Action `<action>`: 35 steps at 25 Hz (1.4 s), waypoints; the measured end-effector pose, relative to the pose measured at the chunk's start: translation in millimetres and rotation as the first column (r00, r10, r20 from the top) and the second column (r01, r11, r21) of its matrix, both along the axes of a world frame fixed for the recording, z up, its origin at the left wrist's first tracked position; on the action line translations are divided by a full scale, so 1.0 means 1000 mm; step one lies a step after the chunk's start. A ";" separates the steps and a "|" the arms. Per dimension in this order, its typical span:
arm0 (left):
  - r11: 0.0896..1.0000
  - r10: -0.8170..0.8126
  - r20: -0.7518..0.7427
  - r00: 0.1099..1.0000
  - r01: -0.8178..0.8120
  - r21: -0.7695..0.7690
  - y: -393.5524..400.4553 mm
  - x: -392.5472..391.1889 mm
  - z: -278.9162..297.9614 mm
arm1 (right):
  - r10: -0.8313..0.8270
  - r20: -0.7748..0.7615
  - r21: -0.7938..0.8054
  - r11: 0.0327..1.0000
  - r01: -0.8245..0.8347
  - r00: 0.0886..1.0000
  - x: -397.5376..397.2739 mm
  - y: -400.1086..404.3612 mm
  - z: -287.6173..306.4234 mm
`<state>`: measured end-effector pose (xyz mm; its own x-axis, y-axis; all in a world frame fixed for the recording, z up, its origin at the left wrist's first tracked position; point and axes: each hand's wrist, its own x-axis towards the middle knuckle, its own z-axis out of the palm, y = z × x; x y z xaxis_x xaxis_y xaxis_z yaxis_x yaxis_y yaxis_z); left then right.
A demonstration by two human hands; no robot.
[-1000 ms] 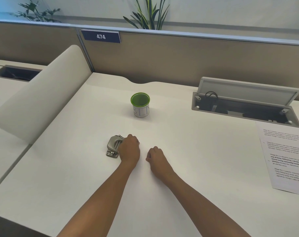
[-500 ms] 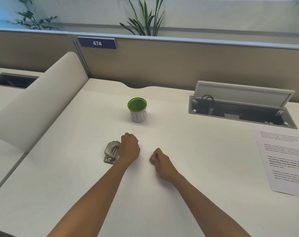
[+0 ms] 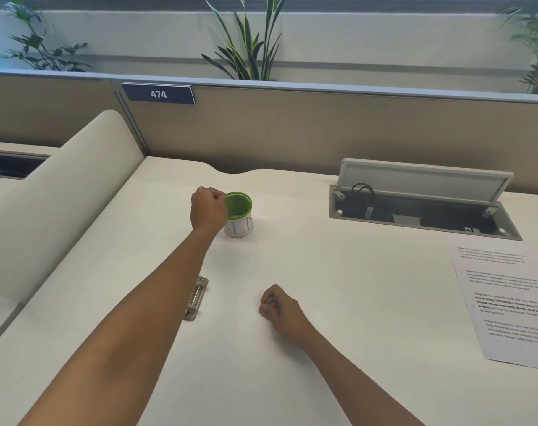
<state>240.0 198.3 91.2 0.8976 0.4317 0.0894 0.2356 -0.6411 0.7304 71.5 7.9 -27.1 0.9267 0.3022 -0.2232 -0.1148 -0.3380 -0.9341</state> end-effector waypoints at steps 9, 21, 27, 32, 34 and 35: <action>0.994 -0.073 0.165 0.984 0.087 -0.074 -0.015 -0.044 -0.029 | -0.027 -0.029 0.052 0.998 0.028 0.999 0.001 -0.001 0.000; 0.771 -0.488 -0.481 0.729 0.618 0.154 -0.029 -0.147 -0.137 | -0.220 -0.151 0.098 0.967 0.236 0.964 0.007 0.005 0.006; 0.720 -0.465 -0.596 0.655 0.671 0.175 -0.028 -0.142 -0.140 | -0.326 -0.269 -0.074 0.945 0.318 0.906 0.044 0.003 0.025; 0.706 -0.434 -0.668 0.604 0.689 0.165 -0.033 -0.140 -0.133 | -0.382 -0.172 -0.014 0.922 0.386 0.908 0.108 0.020 0.062; 0.703 -0.427 -0.689 0.586 0.694 0.155 -0.034 -0.139 -0.128 | -0.381 -0.146 0.047 0.919 0.391 0.913 0.137 0.032 0.082; 0.702 -0.428 -0.696 0.576 0.697 0.145 -0.034 -0.139 -0.126 | -0.371 -0.129 0.063 0.922 0.381 0.920 0.150 0.037 0.092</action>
